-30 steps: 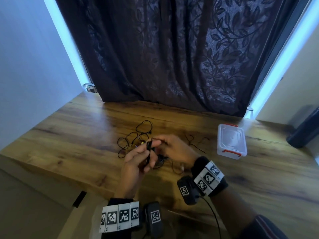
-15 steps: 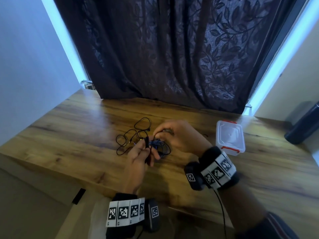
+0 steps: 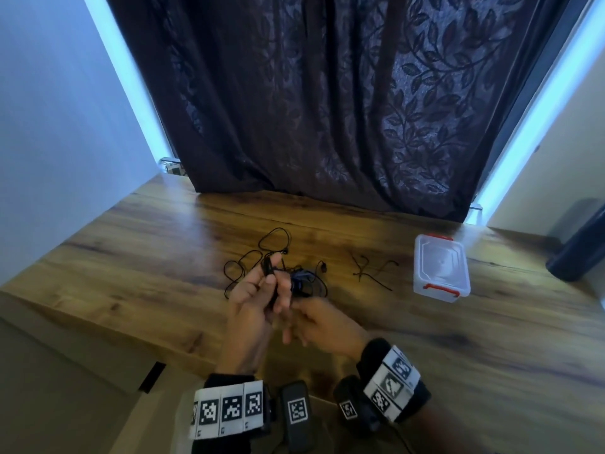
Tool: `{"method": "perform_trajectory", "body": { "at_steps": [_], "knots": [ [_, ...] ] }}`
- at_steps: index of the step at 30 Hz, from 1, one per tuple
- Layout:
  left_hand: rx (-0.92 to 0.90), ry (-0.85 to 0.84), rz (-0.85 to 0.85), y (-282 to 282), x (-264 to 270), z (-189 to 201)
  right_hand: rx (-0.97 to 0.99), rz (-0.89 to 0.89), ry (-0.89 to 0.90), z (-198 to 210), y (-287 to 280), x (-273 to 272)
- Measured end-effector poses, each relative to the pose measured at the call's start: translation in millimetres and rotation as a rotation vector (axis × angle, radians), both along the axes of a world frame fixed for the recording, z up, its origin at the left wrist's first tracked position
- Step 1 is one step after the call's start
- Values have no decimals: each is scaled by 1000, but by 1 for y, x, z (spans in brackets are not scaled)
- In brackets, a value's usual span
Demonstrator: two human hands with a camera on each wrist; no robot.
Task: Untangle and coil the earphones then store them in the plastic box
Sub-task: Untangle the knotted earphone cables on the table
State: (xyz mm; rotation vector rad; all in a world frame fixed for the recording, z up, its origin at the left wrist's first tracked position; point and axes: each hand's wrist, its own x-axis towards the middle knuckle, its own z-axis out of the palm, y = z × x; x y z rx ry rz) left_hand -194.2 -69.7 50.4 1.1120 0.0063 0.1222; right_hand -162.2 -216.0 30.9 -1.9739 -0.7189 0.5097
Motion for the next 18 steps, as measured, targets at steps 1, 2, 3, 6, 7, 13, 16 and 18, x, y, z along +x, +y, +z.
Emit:
{"method": "perform_trajectory", "body": {
  "at_steps": [1,2,3,6,7,13,16,18],
  "knots": [
    [111,-25,54,0,1,-2,-35,27,-30,1,0,-5],
    [226,-46,93,-1,2,-4,-65,32,-65,4,-2,-8],
    [326,-63,116,-2,3,-6,-103,25,-102,9,-5,-9],
    [486,-111,158,-8,0,0,-224,40,-208,27,-16,-2],
    [509,-127,175,-11,-1,5,-229,57,-238,31,-19,0],
    [653,-142,314,-9,12,9,-217,122,-468,31,-14,7],
    [886,-109,262,-6,2,6,-115,-29,-693,33,-14,14],
    [875,-51,228,-4,-2,1,-71,-114,-819,38,-12,24]
  ]
}}
